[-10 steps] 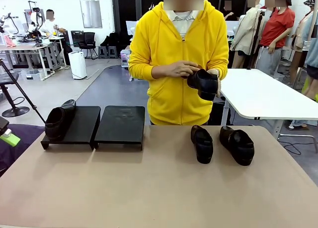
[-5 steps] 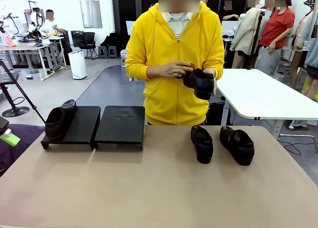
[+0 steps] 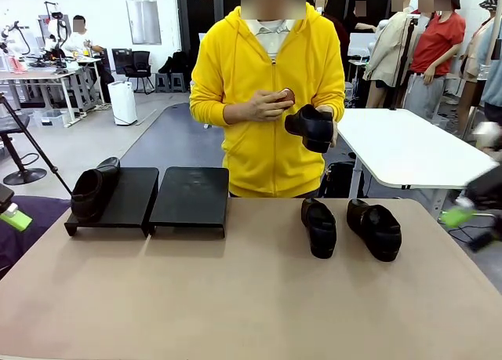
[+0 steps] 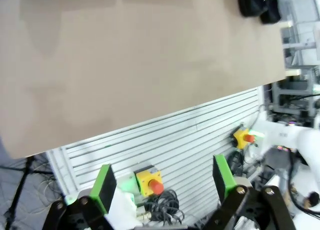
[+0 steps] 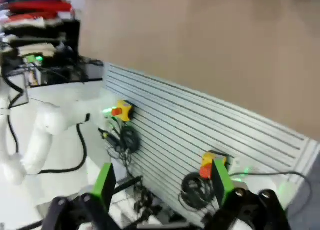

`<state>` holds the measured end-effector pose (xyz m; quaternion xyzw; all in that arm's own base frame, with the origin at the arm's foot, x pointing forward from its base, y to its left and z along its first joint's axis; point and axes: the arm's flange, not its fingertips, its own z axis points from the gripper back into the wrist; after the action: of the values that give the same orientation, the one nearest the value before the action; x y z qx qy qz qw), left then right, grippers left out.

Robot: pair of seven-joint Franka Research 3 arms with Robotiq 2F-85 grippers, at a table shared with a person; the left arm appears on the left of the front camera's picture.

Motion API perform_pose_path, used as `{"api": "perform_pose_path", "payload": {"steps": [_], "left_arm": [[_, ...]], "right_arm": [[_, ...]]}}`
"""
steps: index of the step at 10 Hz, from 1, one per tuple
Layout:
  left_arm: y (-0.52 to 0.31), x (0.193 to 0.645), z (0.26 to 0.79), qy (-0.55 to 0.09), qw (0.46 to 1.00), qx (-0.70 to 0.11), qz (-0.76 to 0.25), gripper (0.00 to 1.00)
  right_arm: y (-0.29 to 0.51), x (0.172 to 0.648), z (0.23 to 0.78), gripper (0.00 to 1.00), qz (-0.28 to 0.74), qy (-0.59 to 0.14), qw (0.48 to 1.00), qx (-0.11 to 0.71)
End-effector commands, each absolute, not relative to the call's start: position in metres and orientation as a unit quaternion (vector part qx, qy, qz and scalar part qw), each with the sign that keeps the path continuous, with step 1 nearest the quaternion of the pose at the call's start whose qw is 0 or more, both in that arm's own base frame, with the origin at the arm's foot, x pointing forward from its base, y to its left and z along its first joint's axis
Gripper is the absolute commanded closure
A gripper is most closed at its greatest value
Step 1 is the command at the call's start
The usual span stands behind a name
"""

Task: Organize the shoes by placing them on the stand.
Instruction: Pick up one Shoe and place it in the middle of the table.

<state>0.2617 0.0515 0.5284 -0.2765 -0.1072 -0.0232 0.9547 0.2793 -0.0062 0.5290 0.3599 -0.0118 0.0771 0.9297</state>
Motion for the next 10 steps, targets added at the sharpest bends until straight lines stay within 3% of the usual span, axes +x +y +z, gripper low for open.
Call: {"api": "perform_pose_path", "payload": {"steps": [1, 3, 7, 10], "left_arm": [[0.054, 0.262, 0.529, -0.110, 0.954, -0.278, -0.029, 0.00], [0.054, 0.262, 0.529, -0.110, 0.954, -0.278, -0.029, 0.00], [0.054, 0.262, 0.529, -0.110, 0.954, -0.278, -0.029, 0.00], [0.054, 0.262, 0.529, -0.110, 0.954, -0.278, -0.029, 0.00]], "right_arm": [[-0.017, 0.329, 0.531, 0.00, 0.084, 0.025, 0.937, 0.338], [-0.041, 0.306, 0.544, 0.00, 0.071, -0.037, 0.940, 0.332], [-0.090, 0.194, 0.573, 0.00, -0.006, -0.103, 0.949, 0.299], [-0.078, 0.215, 0.568, 0.00, -0.034, -0.186, 0.950, 0.248]]}}
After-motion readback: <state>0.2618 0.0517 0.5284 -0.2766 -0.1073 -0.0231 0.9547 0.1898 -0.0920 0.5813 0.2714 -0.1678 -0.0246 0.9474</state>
